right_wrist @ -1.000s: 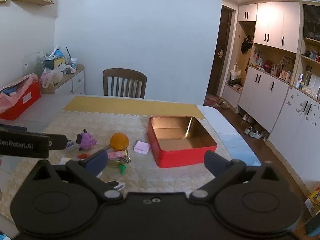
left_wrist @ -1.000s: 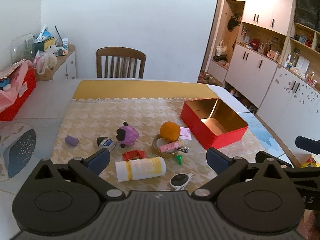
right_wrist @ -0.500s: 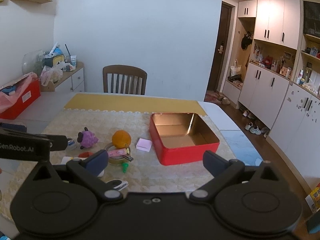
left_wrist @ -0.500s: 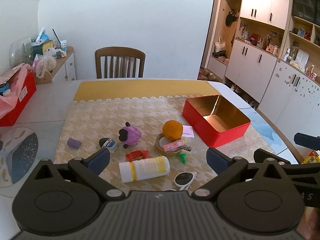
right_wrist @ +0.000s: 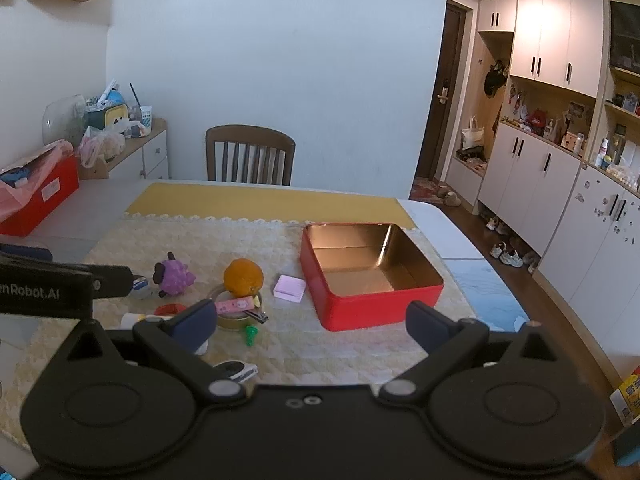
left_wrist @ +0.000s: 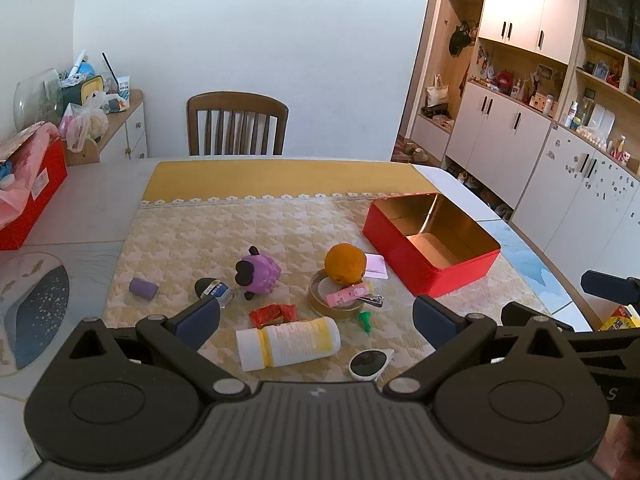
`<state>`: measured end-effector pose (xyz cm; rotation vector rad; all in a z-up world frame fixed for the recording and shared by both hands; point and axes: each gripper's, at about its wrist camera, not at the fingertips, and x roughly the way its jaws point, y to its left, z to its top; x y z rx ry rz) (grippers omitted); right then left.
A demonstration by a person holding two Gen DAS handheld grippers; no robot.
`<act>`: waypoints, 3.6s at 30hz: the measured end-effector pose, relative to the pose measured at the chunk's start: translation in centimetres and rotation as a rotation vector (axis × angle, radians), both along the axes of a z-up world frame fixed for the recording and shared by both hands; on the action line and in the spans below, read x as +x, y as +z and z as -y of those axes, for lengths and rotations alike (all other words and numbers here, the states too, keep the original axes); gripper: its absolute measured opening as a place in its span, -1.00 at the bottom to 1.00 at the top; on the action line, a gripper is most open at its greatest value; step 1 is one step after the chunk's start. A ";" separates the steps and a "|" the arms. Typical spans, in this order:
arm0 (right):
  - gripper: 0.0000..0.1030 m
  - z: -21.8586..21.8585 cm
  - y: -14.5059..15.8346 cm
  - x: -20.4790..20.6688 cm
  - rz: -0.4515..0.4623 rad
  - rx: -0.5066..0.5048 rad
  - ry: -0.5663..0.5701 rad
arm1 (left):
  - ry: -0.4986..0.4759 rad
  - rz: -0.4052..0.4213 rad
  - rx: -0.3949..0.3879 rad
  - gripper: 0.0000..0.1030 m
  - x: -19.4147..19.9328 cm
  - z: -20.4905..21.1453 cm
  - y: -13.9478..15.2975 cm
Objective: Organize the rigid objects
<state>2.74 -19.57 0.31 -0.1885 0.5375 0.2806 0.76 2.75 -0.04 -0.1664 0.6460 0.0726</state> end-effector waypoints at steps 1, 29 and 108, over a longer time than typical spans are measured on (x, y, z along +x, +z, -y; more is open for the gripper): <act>0.95 -0.1 0.0 0.1 -0.001 -0.002 0.001 | 0.002 0.003 0.001 1.00 0.1 -0.1 0.0; 0.53 -4.8 -8.3 5.2 -0.273 -0.089 0.176 | 0.005 -0.147 0.075 1.00 7.5 -3.5 -8.6; -0.91 2.5 -5.9 11.2 -0.484 0.171 0.187 | -0.176 -0.248 0.080 -0.14 10.3 2.8 -8.6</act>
